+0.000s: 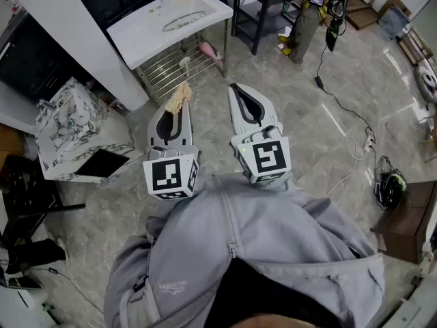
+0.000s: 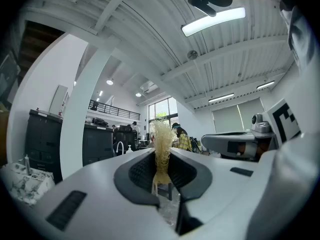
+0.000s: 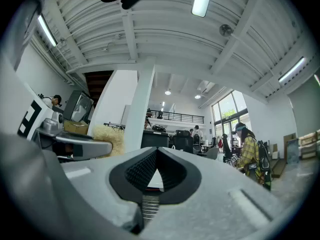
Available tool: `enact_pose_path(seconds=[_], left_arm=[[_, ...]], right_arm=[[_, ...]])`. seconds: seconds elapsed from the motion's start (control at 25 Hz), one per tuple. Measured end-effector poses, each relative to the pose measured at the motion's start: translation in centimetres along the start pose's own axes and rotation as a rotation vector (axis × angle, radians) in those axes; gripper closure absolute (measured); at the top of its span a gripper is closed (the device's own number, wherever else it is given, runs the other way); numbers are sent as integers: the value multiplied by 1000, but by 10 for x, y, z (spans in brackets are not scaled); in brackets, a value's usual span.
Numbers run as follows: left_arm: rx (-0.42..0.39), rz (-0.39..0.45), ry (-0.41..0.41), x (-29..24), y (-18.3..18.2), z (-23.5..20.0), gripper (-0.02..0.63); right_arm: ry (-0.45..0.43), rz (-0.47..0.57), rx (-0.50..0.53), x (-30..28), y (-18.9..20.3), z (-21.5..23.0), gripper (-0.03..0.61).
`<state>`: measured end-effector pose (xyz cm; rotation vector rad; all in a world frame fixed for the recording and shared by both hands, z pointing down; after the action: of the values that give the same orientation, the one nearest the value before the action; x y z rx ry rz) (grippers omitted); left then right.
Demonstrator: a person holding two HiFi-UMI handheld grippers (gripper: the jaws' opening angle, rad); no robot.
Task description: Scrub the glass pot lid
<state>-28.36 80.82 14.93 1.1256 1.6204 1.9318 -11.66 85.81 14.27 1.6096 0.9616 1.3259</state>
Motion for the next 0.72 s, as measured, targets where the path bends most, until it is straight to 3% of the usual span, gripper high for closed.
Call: enact_pose_path(seconds=[0.48, 0.72], left_arm=[[12, -5, 25, -7, 12, -24, 572], [26, -16, 46, -22, 24, -32, 572]], right_arm=[[15, 15, -50, -20, 15, -15, 574], [50, -30, -61, -28, 35, -6, 574]])
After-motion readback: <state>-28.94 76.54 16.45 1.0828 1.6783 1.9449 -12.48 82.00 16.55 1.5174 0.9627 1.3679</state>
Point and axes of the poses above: the fingertips, and each gripper's own axes: x backward along the fingers, z to its right, y out of its underside, the point moved 8 cm from there along x, backward along the fingers, and after that the axes turned 15 degrees about z, right-handed, at the moved point
